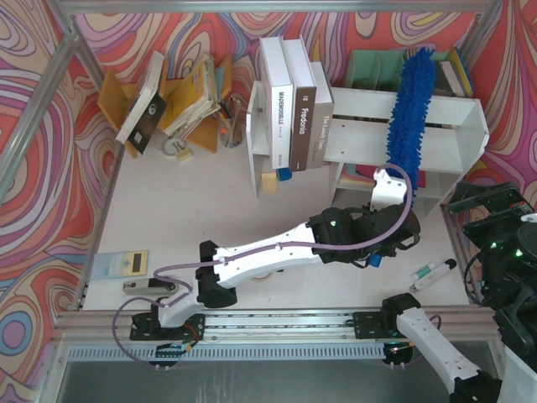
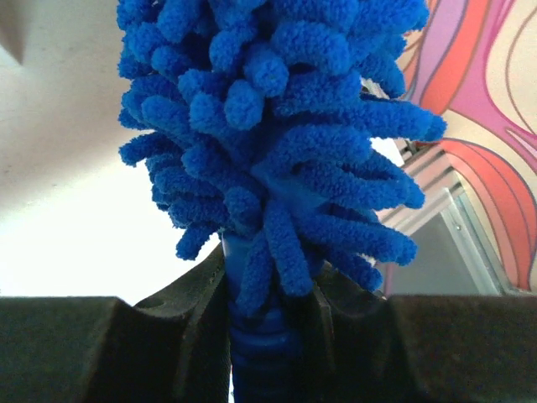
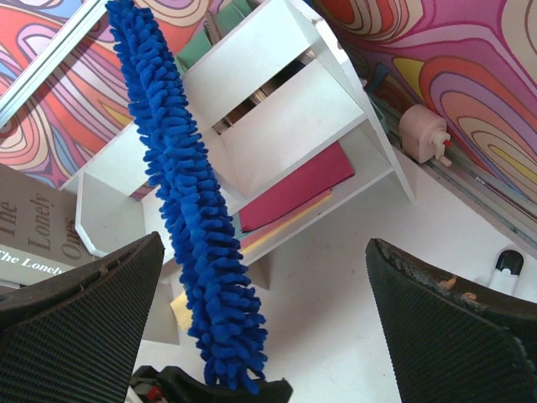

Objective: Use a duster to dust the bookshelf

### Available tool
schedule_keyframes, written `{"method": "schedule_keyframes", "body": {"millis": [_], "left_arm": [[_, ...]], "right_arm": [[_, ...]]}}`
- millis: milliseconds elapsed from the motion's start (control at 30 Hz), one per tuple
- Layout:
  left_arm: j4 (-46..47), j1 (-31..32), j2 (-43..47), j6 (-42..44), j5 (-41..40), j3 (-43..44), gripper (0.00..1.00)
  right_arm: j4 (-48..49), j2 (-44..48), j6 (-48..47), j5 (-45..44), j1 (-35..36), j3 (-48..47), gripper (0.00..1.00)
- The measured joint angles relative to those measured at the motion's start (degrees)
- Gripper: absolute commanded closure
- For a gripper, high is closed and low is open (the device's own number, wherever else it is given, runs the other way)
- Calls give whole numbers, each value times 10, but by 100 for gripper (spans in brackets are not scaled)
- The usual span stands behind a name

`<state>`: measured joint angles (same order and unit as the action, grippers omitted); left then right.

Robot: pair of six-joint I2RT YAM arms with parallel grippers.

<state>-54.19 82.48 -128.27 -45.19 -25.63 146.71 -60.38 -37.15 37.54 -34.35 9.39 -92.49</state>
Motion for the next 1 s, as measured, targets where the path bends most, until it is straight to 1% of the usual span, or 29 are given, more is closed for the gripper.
{"method": "schedule_keyframes", "body": {"millis": [133, 267, 400, 567, 633, 733, 867, 1000], "left_arm": [[30, 8, -11, 14, 23, 1, 100], [63, 31, -14, 56, 59, 1, 100], [79, 50, -14, 71, 66, 1, 100], [84, 48, -14, 77, 73, 1, 100], [85, 46, -14, 77, 64, -2, 100], [89, 44, -2, 77, 40, -35, 100], [93, 44, 35, 78, -13, -110, 100], [98, 43, 101, 78, -67, -190, 100]], "right_arm": [[0, 3, 0, -2, 0, 2, 7], [0, 4, 0, -2, 0, 5, 7], [0, 5, 0, -4, 0, 6, 7], [0, 9, 0, -5, 0, 7, 7], [0, 9, 0, -6, 1, 7, 7], [0, 10, 0, -6, 1, 7, 7], [0, 12, 0, -6, 2, 8, 7], [0, 12, 0, -5, 4, 16, 7]]}}
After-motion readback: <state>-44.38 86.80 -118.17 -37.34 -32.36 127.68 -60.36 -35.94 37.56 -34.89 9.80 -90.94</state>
